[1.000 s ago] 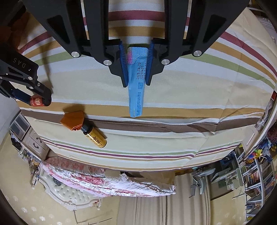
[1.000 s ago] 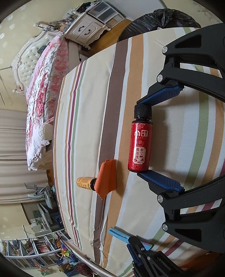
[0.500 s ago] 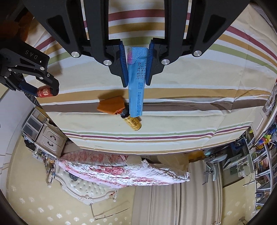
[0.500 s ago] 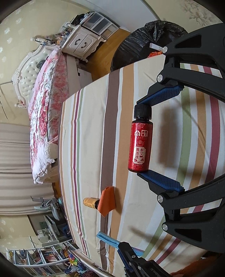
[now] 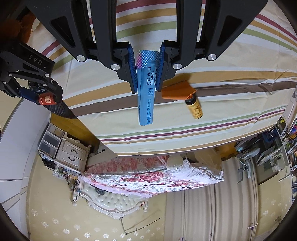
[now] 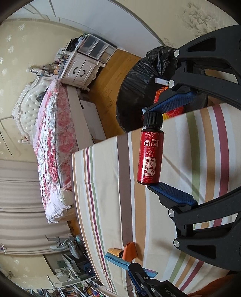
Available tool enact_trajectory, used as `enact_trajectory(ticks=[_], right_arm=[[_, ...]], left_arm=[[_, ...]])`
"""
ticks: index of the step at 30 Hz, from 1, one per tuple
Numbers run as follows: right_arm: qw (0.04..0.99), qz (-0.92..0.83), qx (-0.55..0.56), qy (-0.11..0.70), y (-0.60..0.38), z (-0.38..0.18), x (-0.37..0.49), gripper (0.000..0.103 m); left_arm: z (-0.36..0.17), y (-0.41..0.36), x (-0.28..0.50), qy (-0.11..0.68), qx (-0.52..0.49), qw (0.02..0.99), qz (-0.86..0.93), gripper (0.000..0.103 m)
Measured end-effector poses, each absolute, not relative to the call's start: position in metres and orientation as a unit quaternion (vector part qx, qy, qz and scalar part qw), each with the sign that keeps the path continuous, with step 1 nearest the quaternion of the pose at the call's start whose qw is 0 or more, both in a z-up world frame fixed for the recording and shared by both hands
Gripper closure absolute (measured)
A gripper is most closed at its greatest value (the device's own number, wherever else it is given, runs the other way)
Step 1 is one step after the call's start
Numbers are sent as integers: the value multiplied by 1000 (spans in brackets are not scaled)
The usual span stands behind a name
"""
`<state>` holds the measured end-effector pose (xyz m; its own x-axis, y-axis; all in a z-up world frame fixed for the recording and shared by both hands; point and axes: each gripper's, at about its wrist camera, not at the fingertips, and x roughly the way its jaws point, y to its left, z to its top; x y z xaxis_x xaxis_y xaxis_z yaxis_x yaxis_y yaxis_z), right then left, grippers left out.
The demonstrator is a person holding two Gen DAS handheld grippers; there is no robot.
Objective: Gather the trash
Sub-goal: 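Carry the red bottle and blue tube over the trash bin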
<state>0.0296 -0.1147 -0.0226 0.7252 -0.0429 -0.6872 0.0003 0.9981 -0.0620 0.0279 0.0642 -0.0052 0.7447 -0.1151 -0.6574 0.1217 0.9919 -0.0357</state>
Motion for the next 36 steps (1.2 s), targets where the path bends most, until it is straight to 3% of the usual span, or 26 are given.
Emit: enact_trajectory(ticks=[21, 36], right_arm=[[927, -126, 14, 354, -211, -22, 39, 31], [917, -168, 49, 357, -243, -37, 51, 31]], left_arm=[[0, -59, 63, 327, 61, 930, -156, 81], [-15, -107, 93, 341, 89, 920, -170, 81]])
